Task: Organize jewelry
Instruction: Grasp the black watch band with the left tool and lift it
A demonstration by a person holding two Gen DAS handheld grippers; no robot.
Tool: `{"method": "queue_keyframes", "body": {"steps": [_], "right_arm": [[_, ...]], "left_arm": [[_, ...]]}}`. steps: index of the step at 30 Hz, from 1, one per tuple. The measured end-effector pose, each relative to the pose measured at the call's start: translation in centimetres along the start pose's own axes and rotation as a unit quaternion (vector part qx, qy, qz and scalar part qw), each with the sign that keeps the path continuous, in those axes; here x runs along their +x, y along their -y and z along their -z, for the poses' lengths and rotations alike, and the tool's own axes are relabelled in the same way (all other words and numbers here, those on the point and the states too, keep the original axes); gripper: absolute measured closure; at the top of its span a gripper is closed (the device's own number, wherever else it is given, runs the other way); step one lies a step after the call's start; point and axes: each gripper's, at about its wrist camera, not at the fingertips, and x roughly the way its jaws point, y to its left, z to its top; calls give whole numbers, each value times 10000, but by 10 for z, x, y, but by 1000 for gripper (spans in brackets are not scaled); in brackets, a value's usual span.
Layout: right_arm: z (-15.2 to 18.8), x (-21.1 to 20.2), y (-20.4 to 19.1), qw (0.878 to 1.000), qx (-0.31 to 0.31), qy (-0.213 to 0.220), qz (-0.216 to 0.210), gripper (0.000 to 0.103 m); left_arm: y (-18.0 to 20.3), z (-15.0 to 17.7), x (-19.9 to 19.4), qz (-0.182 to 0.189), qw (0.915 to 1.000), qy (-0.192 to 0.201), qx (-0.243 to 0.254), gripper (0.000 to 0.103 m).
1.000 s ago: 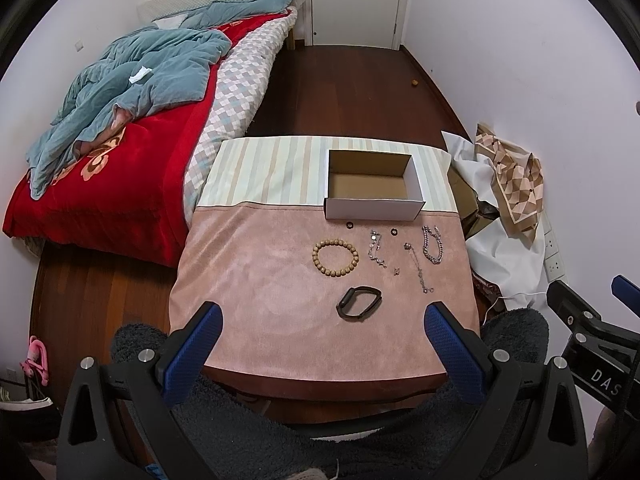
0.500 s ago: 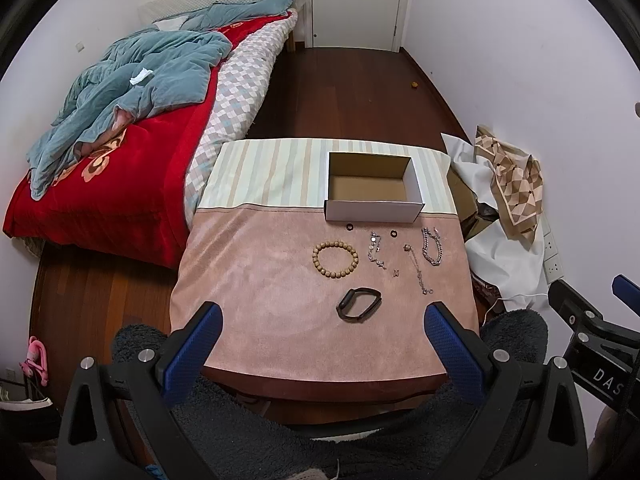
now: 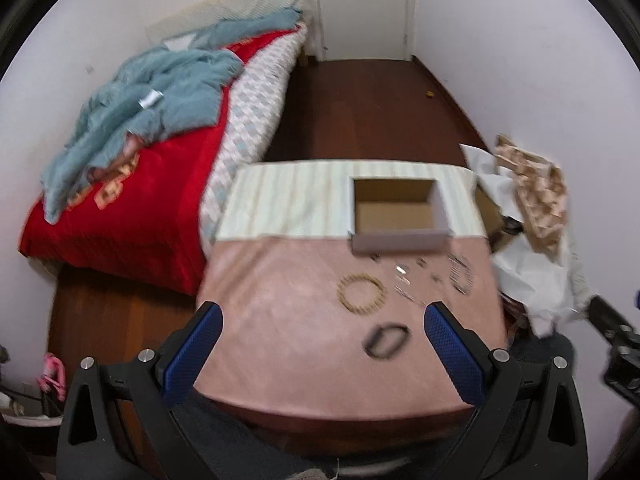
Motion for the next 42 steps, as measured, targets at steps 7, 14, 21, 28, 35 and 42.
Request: {"method": "queue_keyframes", "body": {"steps": [7, 14, 21, 28, 35, 42], "right_arm": [[-21, 67, 12, 9992, 256, -300, 5, 0], [1, 157, 10, 9949, 312, -949, -148, 5], [40, 229, 11, 9864, 430, -1562, -282, 17], [56, 257, 16, 9797, 559, -1895, -328, 19], [56, 265, 3, 9780, 466, -1981, -452, 28], [43, 273, -54, 9778, 184, -1883, -895, 35]], "left_arm": [[5, 2, 85, -220, 9987, -415, 195, 0], [33, 53, 181, -120, 9866, -1511, 603, 1], [70, 86, 231, 187, 9745, -1929, 1129, 28], [93, 94, 242, 365, 9715, -1835, 1459, 87], [71, 87, 232, 221, 9826, -1508, 1064, 93], [2, 81, 225, -393, 9899, -1341, 234, 93]]}}
